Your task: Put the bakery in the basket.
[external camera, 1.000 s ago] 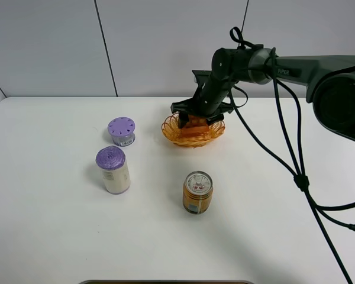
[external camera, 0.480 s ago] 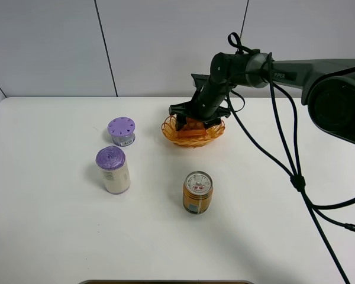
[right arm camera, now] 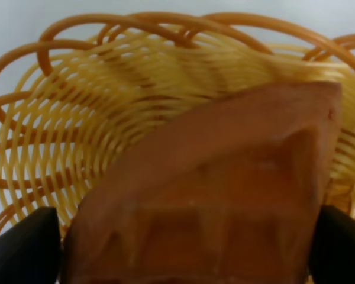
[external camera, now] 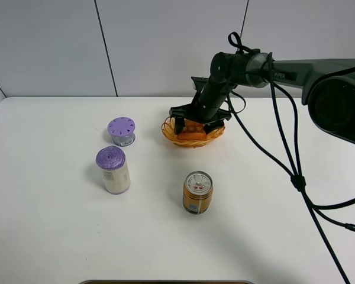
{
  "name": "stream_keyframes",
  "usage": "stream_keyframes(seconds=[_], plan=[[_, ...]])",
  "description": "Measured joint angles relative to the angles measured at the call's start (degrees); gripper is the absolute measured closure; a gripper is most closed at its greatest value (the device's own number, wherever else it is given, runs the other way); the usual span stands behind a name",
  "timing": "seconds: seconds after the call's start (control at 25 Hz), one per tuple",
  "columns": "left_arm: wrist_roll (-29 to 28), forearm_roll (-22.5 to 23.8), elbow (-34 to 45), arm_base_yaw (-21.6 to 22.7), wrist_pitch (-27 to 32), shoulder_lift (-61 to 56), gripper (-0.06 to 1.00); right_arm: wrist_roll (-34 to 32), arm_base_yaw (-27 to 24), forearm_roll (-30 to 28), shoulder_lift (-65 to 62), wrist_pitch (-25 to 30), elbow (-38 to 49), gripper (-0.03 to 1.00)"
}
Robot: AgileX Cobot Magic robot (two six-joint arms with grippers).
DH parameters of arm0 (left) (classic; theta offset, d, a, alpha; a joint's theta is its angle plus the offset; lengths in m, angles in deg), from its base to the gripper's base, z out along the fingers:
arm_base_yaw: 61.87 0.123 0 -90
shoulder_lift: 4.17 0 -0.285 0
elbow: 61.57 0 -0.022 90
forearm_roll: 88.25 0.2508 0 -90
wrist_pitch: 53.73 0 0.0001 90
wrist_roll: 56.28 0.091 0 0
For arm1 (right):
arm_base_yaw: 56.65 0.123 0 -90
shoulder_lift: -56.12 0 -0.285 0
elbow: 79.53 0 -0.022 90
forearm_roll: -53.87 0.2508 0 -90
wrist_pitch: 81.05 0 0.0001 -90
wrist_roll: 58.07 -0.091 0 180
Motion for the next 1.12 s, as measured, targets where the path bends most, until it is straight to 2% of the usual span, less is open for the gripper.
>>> stream_keyframes(seconds=[0.52, 0.64, 0.96, 1.12], plan=[[0.0, 0.0, 0.0, 0.0, 0.0, 0.0, -0.05, 0.0, 0.0, -0.8, -7.56, 1.96, 0.0, 0.15], [0.0, 0.0, 0.0, 0.0, 0.0, 0.0, -0.05, -0.12, 0.0, -2.99, -10.02, 5.26, 0.0, 0.15], [0.0, 0.0, 0.0, 0.0, 0.0, 0.0, -0.05, -2.03, 0.0, -14.25, -20.16, 19.94, 0.0, 0.15], [0.0, 0.0, 0.0, 0.0, 0.0, 0.0, -0.05, -2.94, 0.0, -18.37, -26.79, 22.69, 0.0, 0.15]])
